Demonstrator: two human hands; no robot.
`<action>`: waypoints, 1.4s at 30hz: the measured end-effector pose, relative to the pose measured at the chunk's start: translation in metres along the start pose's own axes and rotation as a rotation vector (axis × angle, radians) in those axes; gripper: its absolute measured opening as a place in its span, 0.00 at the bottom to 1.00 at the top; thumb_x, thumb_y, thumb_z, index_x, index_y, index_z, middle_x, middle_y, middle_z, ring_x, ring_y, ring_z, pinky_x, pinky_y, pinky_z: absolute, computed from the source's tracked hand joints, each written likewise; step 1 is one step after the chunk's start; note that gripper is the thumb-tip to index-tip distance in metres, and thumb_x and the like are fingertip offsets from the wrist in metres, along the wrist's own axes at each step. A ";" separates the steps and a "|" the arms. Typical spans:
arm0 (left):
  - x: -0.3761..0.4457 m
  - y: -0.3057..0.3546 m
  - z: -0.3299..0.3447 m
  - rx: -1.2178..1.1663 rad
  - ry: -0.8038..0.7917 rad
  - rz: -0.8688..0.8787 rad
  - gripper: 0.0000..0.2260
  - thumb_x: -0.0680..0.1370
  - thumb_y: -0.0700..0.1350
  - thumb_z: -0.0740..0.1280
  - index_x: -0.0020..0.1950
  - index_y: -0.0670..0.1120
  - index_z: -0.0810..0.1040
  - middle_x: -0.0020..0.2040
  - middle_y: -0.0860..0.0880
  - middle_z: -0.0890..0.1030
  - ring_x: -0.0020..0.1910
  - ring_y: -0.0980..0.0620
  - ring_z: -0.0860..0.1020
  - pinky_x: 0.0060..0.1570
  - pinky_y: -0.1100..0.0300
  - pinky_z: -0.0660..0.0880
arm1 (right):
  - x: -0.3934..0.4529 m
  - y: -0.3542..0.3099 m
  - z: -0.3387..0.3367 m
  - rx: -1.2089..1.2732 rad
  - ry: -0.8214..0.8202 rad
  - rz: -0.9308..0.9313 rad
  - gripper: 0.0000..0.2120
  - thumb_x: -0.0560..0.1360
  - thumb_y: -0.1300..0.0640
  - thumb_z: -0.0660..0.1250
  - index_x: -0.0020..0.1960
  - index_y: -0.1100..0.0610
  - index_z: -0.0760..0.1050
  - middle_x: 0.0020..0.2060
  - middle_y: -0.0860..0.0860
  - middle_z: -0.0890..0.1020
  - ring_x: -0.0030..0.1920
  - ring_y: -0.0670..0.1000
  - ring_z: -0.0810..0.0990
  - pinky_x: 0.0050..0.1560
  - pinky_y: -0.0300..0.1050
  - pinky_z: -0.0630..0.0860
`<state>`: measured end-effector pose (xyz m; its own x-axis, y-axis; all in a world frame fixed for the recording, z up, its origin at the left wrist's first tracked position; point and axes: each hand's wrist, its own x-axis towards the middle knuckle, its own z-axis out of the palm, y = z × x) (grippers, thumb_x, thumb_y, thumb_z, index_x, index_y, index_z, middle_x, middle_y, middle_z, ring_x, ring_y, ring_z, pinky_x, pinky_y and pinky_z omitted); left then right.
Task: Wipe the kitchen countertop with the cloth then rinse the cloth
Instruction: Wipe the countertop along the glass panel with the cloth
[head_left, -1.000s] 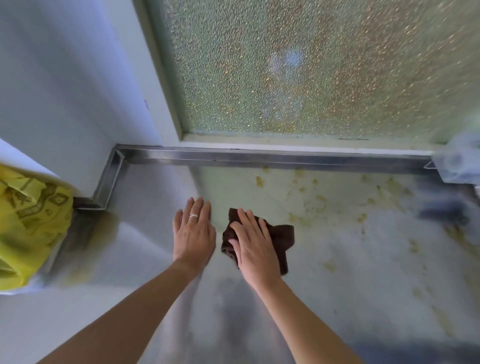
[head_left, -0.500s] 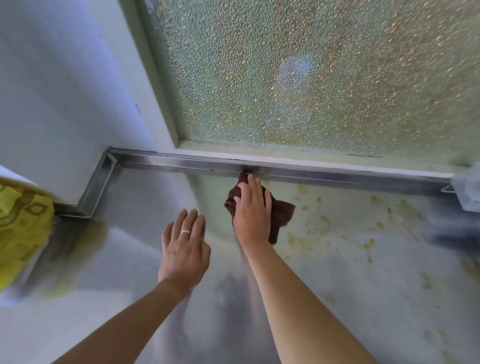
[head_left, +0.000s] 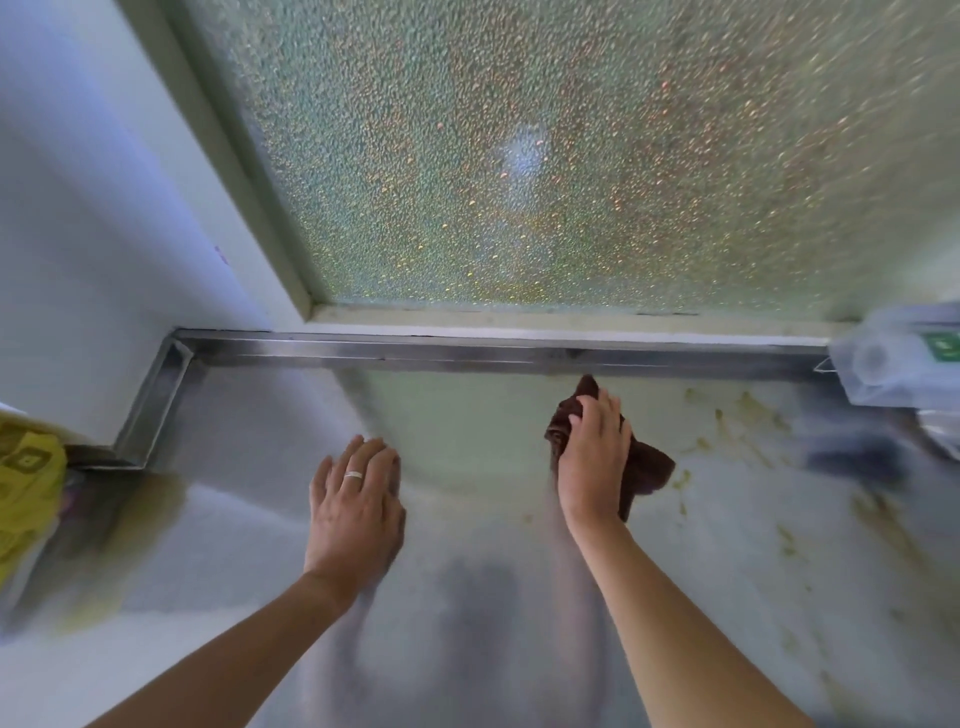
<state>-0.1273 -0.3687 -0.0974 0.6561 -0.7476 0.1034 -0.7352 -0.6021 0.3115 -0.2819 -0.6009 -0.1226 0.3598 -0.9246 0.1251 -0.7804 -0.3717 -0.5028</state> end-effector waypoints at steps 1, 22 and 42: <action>0.006 0.009 0.003 -0.007 -0.011 0.001 0.19 0.76 0.44 0.57 0.65 0.46 0.75 0.68 0.46 0.77 0.74 0.42 0.70 0.72 0.39 0.65 | -0.001 0.000 -0.007 0.078 0.028 0.013 0.16 0.86 0.53 0.52 0.66 0.60 0.70 0.71 0.60 0.74 0.75 0.64 0.68 0.73 0.64 0.67; 0.026 0.060 0.036 0.007 -0.052 -0.096 0.23 0.76 0.46 0.59 0.72 0.47 0.71 0.74 0.46 0.71 0.79 0.46 0.61 0.77 0.42 0.56 | 0.014 -0.030 0.028 -0.234 -0.293 -0.457 0.31 0.83 0.35 0.47 0.82 0.48 0.57 0.83 0.50 0.55 0.83 0.55 0.52 0.80 0.61 0.50; 0.025 0.056 0.039 -0.001 -0.054 -0.076 0.22 0.76 0.46 0.58 0.70 0.45 0.71 0.73 0.44 0.71 0.77 0.43 0.62 0.76 0.40 0.58 | 0.003 0.017 -0.064 0.108 0.144 0.060 0.16 0.85 0.55 0.60 0.69 0.61 0.75 0.61 0.57 0.82 0.61 0.58 0.80 0.61 0.49 0.75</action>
<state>-0.1591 -0.4321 -0.1139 0.7001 -0.7135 0.0285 -0.6831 -0.6576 0.3177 -0.3271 -0.6156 -0.0761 0.2315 -0.9501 0.2093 -0.7358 -0.3117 -0.6012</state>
